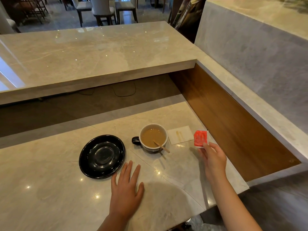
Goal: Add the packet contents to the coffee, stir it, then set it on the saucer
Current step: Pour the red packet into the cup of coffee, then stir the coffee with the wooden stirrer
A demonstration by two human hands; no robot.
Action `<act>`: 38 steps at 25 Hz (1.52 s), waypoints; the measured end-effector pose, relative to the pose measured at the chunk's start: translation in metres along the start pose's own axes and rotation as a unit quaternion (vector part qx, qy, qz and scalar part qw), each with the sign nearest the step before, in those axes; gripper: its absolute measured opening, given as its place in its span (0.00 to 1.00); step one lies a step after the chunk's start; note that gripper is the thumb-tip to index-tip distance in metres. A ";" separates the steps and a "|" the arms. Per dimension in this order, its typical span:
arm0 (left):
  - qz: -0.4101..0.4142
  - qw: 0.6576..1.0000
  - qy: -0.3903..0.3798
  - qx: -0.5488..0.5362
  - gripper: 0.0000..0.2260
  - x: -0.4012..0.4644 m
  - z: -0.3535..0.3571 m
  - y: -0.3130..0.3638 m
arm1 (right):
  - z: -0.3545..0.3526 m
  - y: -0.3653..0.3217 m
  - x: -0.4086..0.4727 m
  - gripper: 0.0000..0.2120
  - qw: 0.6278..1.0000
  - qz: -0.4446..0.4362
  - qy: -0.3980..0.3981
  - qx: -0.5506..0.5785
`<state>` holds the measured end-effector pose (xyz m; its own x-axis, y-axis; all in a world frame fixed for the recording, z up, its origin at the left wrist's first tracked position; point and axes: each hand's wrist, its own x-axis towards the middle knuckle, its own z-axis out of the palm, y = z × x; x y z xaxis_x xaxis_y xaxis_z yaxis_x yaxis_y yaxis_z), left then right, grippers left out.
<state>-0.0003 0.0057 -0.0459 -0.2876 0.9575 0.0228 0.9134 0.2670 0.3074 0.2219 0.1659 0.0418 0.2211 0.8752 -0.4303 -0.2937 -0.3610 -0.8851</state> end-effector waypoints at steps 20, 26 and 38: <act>0.000 1.000 0.001 0.003 0.27 0.000 -0.002 0.001 | -0.039 0.055 0.023 0.12 0.692 -0.414 0.007 -0.592; 0.001 1.000 0.000 -0.004 0.27 -0.001 -0.004 0.001 | -0.025 0.044 0.009 0.17 0.708 -0.466 -0.021 -0.530; -0.005 1.000 -0.002 0.003 0.26 0.000 0.000 0.000 | 0.046 0.045 -0.023 0.08 0.671 -0.556 -0.220 -0.440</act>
<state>0.0000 0.0056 -0.0457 -0.2961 0.9550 0.0159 0.9119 0.2777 0.3021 0.1607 0.1445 0.0195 -0.5037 0.7015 0.5041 0.5293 0.7119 -0.4616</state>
